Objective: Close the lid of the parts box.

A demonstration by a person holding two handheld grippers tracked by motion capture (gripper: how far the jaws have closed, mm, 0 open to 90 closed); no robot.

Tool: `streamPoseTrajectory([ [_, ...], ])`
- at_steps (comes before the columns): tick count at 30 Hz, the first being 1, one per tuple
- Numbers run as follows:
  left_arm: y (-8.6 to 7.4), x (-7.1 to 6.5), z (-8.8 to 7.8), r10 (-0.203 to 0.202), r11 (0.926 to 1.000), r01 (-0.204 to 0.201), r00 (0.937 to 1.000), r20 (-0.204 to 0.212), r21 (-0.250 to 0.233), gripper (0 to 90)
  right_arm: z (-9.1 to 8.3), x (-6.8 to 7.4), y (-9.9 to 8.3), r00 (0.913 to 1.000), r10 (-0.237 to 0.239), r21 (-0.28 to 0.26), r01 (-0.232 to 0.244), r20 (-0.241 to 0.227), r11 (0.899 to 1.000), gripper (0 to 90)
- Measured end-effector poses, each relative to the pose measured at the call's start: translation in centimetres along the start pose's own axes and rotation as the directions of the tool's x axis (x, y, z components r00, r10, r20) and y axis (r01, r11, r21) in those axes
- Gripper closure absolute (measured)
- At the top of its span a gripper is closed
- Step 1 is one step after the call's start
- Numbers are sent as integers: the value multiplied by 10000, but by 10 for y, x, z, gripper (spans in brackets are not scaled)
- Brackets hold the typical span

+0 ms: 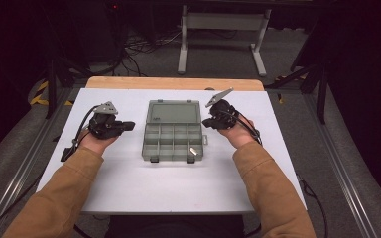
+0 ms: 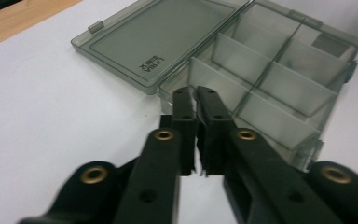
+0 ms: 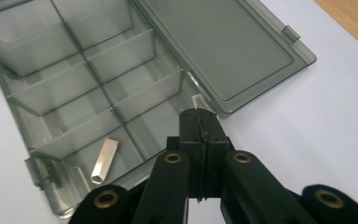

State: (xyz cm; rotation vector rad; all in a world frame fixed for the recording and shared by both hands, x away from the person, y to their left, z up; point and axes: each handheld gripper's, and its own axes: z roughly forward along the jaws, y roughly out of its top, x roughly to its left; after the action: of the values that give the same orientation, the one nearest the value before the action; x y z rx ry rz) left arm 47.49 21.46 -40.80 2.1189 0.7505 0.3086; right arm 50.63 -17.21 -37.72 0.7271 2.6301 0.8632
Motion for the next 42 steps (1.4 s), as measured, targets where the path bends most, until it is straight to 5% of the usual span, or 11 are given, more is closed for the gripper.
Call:
streamPoseTrajectory([
  [25, 26, 27, 41, -386, 9896, 420, 9989, -278, 1374, 899, 28, -30, 5, 9990, 261, 167, -267, 350, 9995, 900],
  [42, 35, 36, 58, -787, 9816, 890, 9947, -668, 1690, 900, 44, -42, 1, 9967, 622, 235, -635, 529, 9977, 900],
])
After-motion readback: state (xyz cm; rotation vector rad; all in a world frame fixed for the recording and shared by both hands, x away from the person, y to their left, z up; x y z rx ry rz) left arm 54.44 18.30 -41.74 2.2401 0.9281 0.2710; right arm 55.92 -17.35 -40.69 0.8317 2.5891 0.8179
